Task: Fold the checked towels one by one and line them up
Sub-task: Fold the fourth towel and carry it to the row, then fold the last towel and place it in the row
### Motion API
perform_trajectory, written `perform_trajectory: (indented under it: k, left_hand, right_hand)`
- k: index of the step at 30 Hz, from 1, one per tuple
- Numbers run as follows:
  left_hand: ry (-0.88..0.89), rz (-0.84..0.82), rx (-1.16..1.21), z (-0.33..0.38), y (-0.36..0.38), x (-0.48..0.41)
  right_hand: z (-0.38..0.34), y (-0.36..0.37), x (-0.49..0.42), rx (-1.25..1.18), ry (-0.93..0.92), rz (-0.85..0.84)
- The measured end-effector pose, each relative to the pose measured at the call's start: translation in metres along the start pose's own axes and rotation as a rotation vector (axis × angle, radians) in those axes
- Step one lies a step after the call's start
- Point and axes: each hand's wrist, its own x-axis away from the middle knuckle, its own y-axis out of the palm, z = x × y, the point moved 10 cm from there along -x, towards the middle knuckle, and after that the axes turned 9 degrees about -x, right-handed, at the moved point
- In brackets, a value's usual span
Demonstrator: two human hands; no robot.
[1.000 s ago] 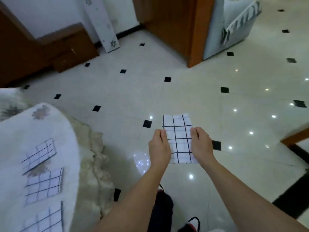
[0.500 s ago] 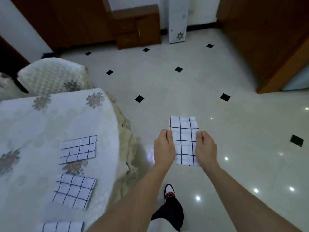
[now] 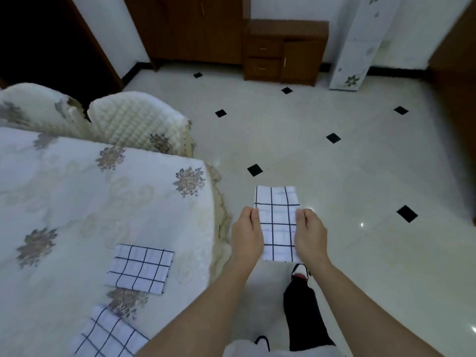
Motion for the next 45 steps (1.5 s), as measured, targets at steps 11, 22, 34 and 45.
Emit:
perform_trajectory:
  k: [11,22,34,45]
  left_hand:
    - [-0.372,0.348,0.035,-0.053,-0.06,-0.12]
    - [-0.779,0.813,0.136,-0.112,-0.118,-0.096]
    - [-1.021,0.967,0.098,-0.199,-0.146,-0.037]
    - [-1.103,0.716,-0.025,-0.256,-0.164,-0.052]
  right_hand:
    - [-0.052,0.181,-0.136,0.047,-0.095,-0.517]
    - [-0.091,0.34,-0.118,0.247,-0.266,-1.118]
    - [-0.067,0.43,-0.025,0.453,-0.39,-1.407]
    - [-0.048,0.481,-0.015,0.811,-0.563,-1.369]
